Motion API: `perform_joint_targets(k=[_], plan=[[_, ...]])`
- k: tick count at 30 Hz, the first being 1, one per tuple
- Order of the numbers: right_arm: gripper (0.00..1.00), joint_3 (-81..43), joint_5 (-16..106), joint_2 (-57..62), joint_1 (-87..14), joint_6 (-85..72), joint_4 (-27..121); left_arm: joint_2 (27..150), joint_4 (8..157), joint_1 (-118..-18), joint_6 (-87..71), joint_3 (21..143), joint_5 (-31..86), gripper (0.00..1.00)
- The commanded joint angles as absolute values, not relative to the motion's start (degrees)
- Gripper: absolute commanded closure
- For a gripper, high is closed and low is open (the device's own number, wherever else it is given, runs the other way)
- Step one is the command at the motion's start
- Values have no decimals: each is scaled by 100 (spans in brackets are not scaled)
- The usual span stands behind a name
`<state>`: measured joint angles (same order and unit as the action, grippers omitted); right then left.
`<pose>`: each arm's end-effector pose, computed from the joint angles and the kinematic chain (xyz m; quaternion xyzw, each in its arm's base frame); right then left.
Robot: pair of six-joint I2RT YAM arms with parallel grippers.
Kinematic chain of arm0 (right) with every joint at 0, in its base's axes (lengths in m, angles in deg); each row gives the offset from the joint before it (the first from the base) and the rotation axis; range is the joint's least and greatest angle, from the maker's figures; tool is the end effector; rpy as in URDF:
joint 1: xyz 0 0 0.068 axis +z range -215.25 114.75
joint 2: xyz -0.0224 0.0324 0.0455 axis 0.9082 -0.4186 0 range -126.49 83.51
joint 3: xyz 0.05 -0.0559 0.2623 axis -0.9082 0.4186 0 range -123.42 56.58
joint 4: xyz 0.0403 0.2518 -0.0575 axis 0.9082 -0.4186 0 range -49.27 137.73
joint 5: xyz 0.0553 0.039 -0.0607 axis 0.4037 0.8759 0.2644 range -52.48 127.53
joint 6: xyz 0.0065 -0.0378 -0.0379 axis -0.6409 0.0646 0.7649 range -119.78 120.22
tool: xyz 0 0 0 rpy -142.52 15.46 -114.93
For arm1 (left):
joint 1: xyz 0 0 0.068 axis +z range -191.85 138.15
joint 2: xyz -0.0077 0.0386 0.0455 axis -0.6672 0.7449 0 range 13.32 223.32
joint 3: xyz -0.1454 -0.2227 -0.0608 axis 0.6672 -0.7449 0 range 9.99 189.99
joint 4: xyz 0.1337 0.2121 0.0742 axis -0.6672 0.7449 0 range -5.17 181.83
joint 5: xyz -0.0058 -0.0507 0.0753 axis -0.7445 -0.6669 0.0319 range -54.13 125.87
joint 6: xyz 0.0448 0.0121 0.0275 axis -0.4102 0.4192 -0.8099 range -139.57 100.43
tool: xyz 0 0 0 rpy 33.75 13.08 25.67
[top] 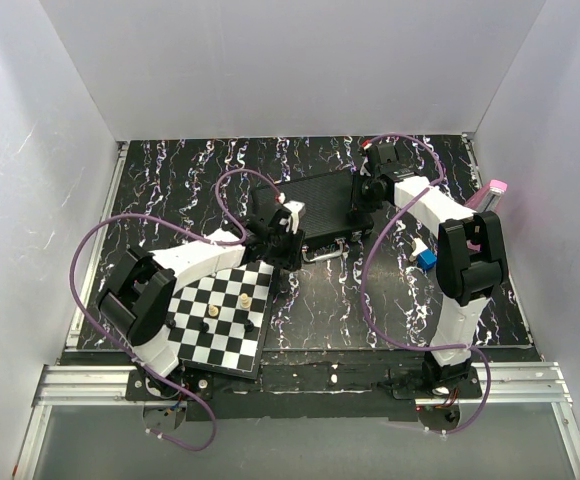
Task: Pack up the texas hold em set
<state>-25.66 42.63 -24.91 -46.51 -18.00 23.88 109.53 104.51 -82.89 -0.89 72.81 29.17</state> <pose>0.3967 0.1379 0.2257 -0.0195 0.9388 0.1479 0.3104 0.2626 -0.2343 0.2038 0.2017 0.9253 -0.2056 0.2467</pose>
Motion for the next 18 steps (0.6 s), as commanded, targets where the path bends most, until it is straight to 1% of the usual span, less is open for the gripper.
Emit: perform_joint_targets(k=[1, 6, 10, 14, 18], plan=[[76, -2332, 4253, -2574, -4618, -1762, 1952, 10974, 10329, -8307, 64, 7028, 3051, 60], [76, -2332, 4245, -2556, -4627, -1745, 1935, 10869, 10215, -8325, 109, 6861, 2999, 60], [76, -2332, 4245, -2582, -4618, -1745, 1934, 10474, 10118, -8404, 30, 6913, 2945, 60], [76, -2340, 4262, -2626, -4627, -1745, 1934, 10113, 10065, -8404, -76, 7027, 3270, 60], [76, -2305, 4280, -2652, -4627, -1753, 1926, 10226, 10144, -8413, -313, 7282, 3490, 60]])
